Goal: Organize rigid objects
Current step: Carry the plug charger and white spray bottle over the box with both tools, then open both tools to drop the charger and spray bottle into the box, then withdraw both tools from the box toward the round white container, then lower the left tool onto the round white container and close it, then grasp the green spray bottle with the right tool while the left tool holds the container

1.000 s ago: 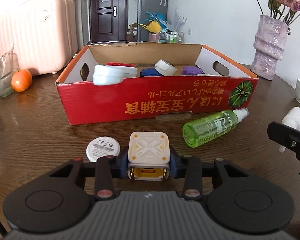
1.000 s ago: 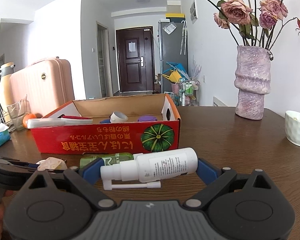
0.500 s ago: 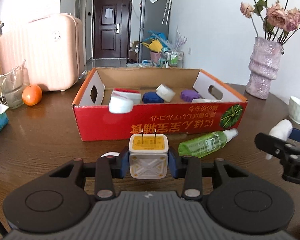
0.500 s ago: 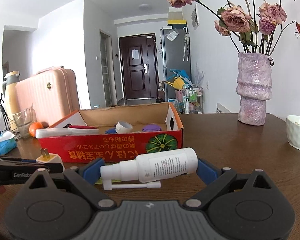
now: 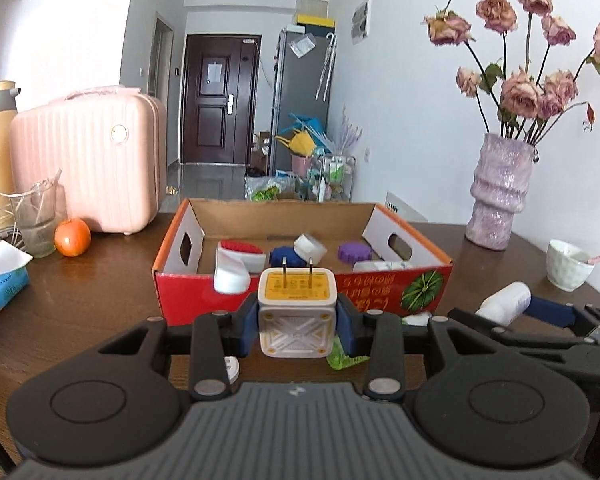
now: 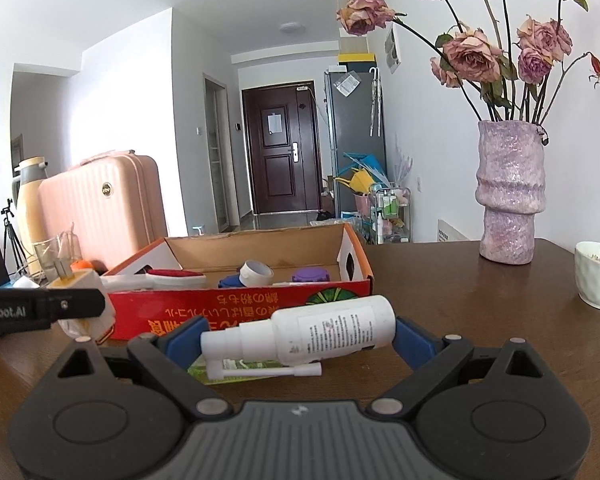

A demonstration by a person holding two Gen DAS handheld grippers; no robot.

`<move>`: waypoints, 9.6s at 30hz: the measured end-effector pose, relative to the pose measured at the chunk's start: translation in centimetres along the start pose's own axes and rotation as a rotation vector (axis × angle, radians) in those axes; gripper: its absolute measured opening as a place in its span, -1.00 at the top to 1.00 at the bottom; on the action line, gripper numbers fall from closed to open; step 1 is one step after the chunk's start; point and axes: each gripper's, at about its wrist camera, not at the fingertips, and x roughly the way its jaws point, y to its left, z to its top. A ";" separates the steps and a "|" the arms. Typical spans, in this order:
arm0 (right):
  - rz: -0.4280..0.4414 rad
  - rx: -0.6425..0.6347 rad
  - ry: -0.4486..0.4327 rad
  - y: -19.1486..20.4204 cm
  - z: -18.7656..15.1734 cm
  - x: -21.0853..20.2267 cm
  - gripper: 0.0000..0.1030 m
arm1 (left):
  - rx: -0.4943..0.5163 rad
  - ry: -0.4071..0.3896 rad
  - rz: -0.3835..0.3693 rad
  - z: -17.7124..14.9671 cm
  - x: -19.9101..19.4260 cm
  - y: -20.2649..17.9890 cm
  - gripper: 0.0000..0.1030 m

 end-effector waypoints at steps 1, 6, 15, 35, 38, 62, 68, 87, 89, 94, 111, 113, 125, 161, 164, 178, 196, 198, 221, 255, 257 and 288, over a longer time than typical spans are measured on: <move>0.000 0.000 -0.004 0.1 0.1 0.0 -0.90 | -0.006 -0.006 0.001 0.2 -0.1 0.0 0.24; 0.005 0.021 -0.020 0.2 0.4 0.0 -0.90 | -0.033 -0.027 0.014 0.9 -0.4 0.0 0.24; 0.011 0.051 -0.068 1.0 1.4 0.7 -0.90 | -0.060 -0.055 0.042 1.8 -0.2 0.3 0.24; 0.015 0.040 -0.144 3.1 3.5 4.2 -0.90 | -0.103 -0.085 0.078 4.5 3.0 0.9 0.24; 0.012 0.038 -0.144 3.2 3.7 5.1 -0.90 | -0.104 -0.091 0.082 4.8 3.7 0.9 0.24; -0.004 0.043 -0.145 2.7 5.1 9.9 -0.90 | -0.098 -0.081 0.105 6.8 9.3 1.4 0.24; -0.007 0.038 -0.143 2.8 5.3 11.6 -0.90 | -0.090 -0.073 0.111 7.0 10.6 1.4 0.24; -0.017 0.011 -0.129 3.0 5.6 14.1 -0.90 | -0.084 -0.041 0.146 8.0 14.4 2.1 0.24; -0.017 0.008 -0.127 3.0 5.6 14.4 -0.90 | -0.082 -0.037 0.153 8.1 14.8 2.1 0.24; -0.019 0.002 -0.123 3.0 5.7 14.9 -0.90 | -0.079 -0.025 0.171 8.3 15.5 2.3 0.24; -0.015 -0.017 -0.097 3.0 6.0 16.4 -0.90 | -0.070 0.059 0.258 8.4 17.8 2.9 0.24; -0.015 -0.020 -0.090 2.9 6.1 16.6 -0.90 | -0.067 0.067 0.264 8.4 18.1 3.0 0.24; -0.011 -0.028 -0.068 2.8 6.3 16.9 -0.90 | -0.065 0.097 0.259 8.2 18.6 3.3 0.23; -0.049 -0.030 -0.040 2.4 5.9 16.9 -1.00 | -0.085 -0.009 0.264 8.2 15.6 3.3 -1.00; -0.049 -0.035 -0.046 2.2 5.8 16.5 -1.00 | -0.077 -0.025 0.260 7.9 15.0 3.2 -1.00; -0.041 -0.052 -0.069 1.8 4.9 13.0 -1.00 | -0.084 -0.067 0.249 6.5 11.3 3.8 -1.00; -0.042 -0.051 -0.068 1.8 3.6 9.5 -1.00 | -0.082 -0.066 0.265 3.7 6.4 4.3 -1.00; -0.042 -0.053 -0.066 1.9 3.3 8.8 -1.00 | -0.081 -0.063 0.265 3.4 5.8 4.4 -1.00; -0.042 -0.062 -0.035 3.2 0.4 2.9 -1.00 | -0.048 0.016 0.239 -1.1 0.8 4.4 -1.00; -0.131 0.000 0.065 2.1 -1.1 3.3 -1.00 | -0.060 0.287 0.183 -3.6 8.4 6.6 -1.00; -0.134 0.001 0.069 2.1 -1.1 3.3 -1.00 | -0.055 0.290 0.186 -3.5 8.9 6.7 -0.94; -0.118 -0.002 0.080 2.0 -1.2 3.6 -1.00 | -0.043 0.170 0.131 -2.2 4.6 7.2 0.22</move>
